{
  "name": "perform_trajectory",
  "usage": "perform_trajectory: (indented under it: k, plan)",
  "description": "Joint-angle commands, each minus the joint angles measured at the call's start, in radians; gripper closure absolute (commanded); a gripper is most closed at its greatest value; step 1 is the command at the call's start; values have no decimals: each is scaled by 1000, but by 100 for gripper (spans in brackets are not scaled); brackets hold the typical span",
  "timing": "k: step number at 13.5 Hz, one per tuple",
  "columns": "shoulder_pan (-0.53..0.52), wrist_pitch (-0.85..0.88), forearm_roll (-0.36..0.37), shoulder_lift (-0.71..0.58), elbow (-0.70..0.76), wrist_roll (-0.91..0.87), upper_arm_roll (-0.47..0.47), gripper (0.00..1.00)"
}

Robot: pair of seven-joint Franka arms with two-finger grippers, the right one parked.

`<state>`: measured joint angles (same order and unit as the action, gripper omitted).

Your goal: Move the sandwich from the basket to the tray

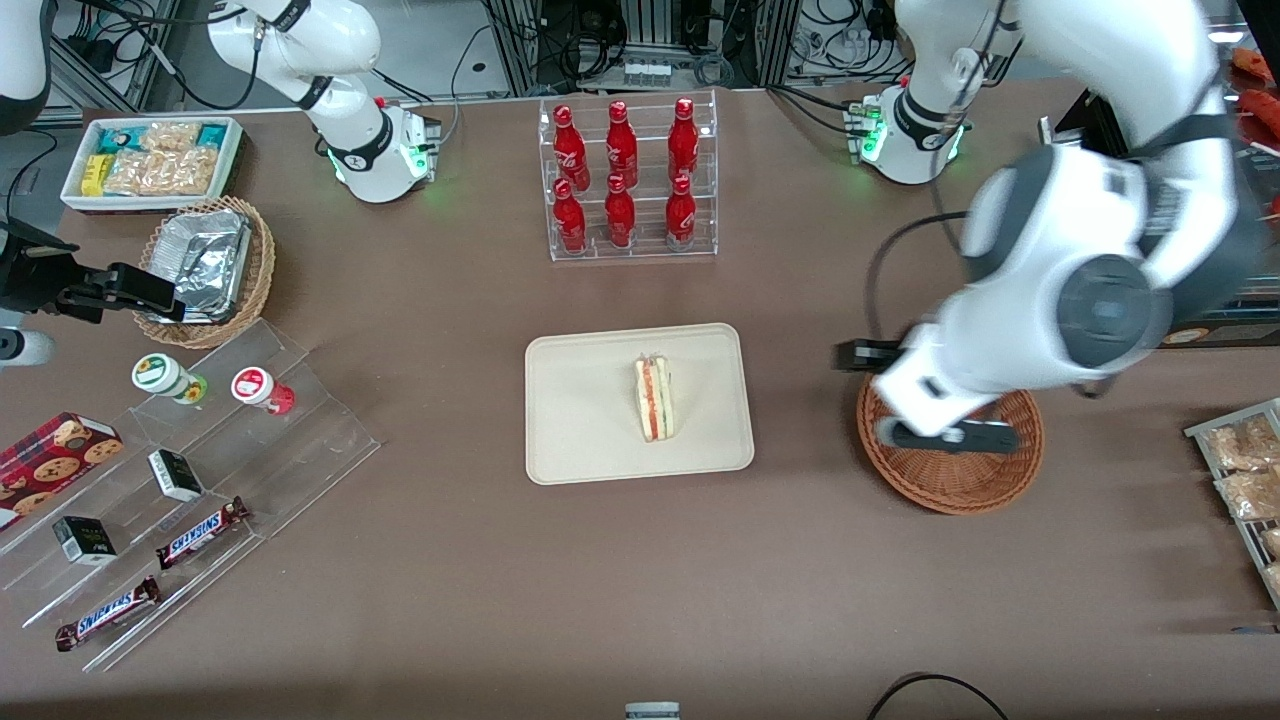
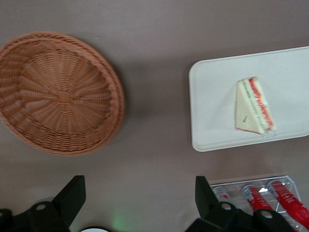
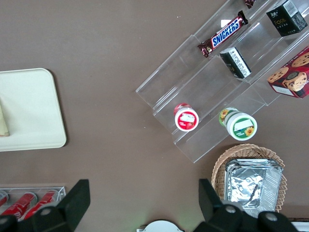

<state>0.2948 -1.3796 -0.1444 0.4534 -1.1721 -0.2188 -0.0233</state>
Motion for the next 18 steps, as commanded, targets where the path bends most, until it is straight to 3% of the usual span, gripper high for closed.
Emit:
perform_trajectory:
  k: [1, 5, 8, 16, 18]
  plan:
    - [-80, -4, 32, -99, -130, 76, 14, 0]
    - [-181, -1, 75, -188, -219, 162, 14, 0]
    - [-180, -2, 159, -266, -297, 162, 16, 0]
    - [-184, 1, 177, -464, -468, 164, 0, 0]
    - [-231, 10, 177, -476, -474, 167, 9, 0]
